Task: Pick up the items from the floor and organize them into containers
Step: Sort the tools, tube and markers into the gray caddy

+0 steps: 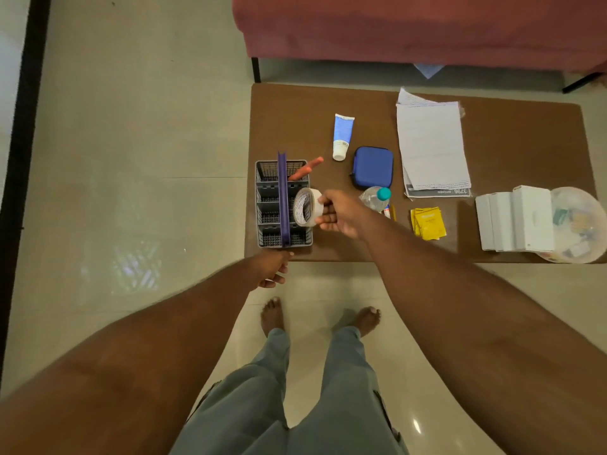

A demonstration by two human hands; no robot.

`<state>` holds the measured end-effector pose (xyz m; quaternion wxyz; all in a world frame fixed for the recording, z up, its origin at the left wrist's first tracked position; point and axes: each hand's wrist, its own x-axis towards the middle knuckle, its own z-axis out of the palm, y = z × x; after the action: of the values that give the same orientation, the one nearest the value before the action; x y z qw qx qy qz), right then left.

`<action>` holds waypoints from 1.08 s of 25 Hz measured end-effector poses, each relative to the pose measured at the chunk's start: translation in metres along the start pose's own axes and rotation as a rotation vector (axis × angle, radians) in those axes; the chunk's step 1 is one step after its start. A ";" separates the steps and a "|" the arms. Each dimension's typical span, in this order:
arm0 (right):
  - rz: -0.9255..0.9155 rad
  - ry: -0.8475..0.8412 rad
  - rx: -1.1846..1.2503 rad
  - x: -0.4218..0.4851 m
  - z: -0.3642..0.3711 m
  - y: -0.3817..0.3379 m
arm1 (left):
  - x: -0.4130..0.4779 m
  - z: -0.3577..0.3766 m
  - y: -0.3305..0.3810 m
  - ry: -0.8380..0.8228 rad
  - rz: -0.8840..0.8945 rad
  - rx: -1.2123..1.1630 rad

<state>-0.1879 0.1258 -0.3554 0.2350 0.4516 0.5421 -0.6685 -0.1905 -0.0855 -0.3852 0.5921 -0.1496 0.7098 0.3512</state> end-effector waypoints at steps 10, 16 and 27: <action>-0.007 0.161 -0.054 0.045 0.032 -0.004 | 0.017 -0.040 -0.017 0.057 -0.039 -0.025; -0.083 0.231 -0.164 0.057 0.028 0.003 | 0.024 -0.039 -0.011 0.038 -0.039 -0.015; -0.186 0.397 -0.213 0.049 0.014 0.027 | 0.025 -0.026 -0.013 0.004 -0.061 0.025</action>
<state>-0.1947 0.1129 -0.4112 0.1077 0.4950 0.6841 -0.5247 -0.2076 -0.1072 -0.4122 0.6029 -0.1646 0.7105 0.3234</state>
